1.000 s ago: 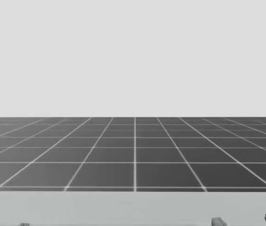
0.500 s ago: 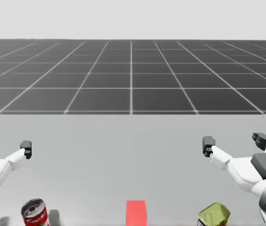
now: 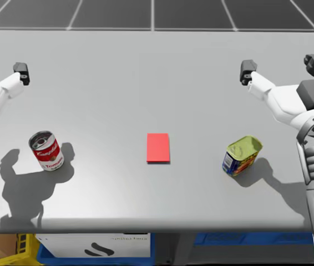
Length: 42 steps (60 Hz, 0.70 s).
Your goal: Look at the card. If it is red, pick the object on the left. If it is green, pick the object on the right.
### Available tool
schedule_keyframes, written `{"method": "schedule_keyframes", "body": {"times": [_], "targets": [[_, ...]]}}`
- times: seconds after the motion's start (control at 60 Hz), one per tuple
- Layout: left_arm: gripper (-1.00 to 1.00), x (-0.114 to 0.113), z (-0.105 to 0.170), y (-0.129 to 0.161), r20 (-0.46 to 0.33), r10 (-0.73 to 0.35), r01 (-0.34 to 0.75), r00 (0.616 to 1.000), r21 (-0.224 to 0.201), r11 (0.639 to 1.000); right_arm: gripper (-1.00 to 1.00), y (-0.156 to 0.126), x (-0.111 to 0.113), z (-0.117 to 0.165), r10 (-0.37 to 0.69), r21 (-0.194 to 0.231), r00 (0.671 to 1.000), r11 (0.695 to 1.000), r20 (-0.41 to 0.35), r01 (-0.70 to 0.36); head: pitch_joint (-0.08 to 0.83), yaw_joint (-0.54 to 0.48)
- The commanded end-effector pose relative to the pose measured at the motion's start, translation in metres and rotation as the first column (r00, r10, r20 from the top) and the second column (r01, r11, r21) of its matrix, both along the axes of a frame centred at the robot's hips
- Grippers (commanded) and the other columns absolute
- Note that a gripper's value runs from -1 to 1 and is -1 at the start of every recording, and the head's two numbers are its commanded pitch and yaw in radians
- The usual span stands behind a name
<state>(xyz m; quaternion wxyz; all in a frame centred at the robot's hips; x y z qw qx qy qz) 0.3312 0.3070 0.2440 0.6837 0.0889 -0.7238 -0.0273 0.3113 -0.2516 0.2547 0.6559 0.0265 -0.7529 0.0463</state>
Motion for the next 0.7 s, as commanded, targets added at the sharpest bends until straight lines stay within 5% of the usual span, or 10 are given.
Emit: {"method": "schedule_keyframes", "body": {"times": [0.017, 0.3, 0.7], "targets": [[-1.00, -0.0002, 0.0005, -0.0001, 0.000, 0.000, 0.000, 1.000, 0.002, 1.000, -1.00, 0.0004, -0.0001, -0.0003, 0.002, -0.003, 1.000, 1.000, 0.000, -0.002, 0.708, -0.01], [-1.00, -0.0007, 0.0014, 0.0001, 0.003, 0.003, -0.003, 1.000, -0.003, 1.000, -1.00, 0.0012, -0.0012, 0.0005, 0.004, -0.004, 1.000, 1.000, 0.004, -0.004, 0.712, 0.04], [-1.00, 0.0006, 0.0003, 0.0001, -0.006, 0.006, -0.006, 1.000, -0.007, 1.000, -1.00, 0.0049, -0.0013, -0.0013, 0.013, -0.004, 1.000, 1.000, -0.003, -0.013, 0.729, 0.30]]}}
